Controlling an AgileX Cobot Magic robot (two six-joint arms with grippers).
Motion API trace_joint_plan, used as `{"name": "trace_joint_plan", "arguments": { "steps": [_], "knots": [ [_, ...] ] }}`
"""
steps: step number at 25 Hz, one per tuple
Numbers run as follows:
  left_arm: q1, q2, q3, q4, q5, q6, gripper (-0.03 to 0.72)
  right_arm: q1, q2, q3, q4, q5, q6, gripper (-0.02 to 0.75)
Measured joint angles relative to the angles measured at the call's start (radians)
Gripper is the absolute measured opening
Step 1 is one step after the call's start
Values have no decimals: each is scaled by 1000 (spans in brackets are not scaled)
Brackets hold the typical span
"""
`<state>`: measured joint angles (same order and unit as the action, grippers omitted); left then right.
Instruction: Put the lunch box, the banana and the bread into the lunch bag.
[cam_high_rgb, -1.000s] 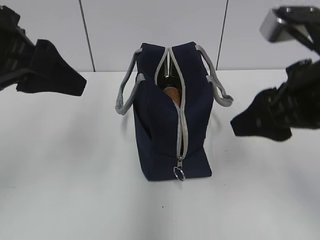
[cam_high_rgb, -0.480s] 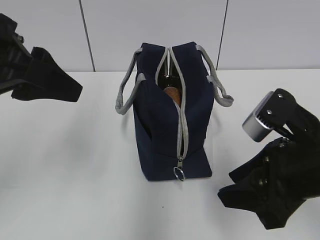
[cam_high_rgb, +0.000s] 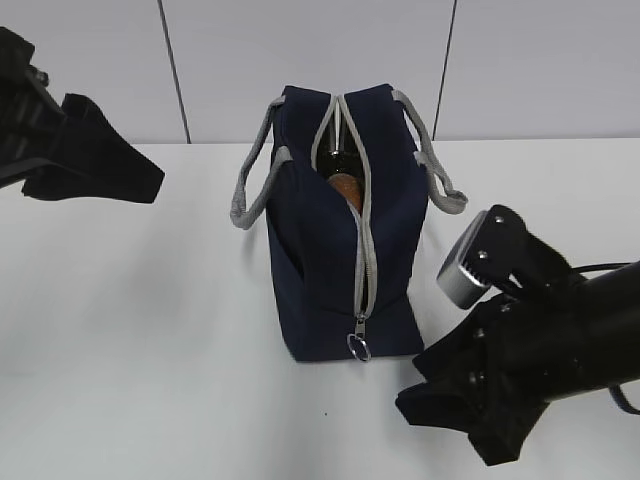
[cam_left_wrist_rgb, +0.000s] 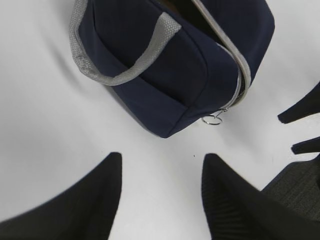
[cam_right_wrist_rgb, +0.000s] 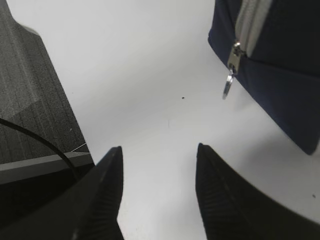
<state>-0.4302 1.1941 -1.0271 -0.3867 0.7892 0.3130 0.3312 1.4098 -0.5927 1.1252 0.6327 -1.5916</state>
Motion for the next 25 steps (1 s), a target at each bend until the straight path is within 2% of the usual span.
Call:
{"name": "trace_joint_plan", "arguments": {
  "steps": [8,15,25],
  "knots": [
    [0,0,0,0,8,0,371,0,218,0,397,29,-517,356],
    [0,0,0,0,13,1,371,0,305,-4,639,27,-756,380],
    [0,0,0,0,19,1,371,0,390,-68,684,21,-801,379]
  ]
}}
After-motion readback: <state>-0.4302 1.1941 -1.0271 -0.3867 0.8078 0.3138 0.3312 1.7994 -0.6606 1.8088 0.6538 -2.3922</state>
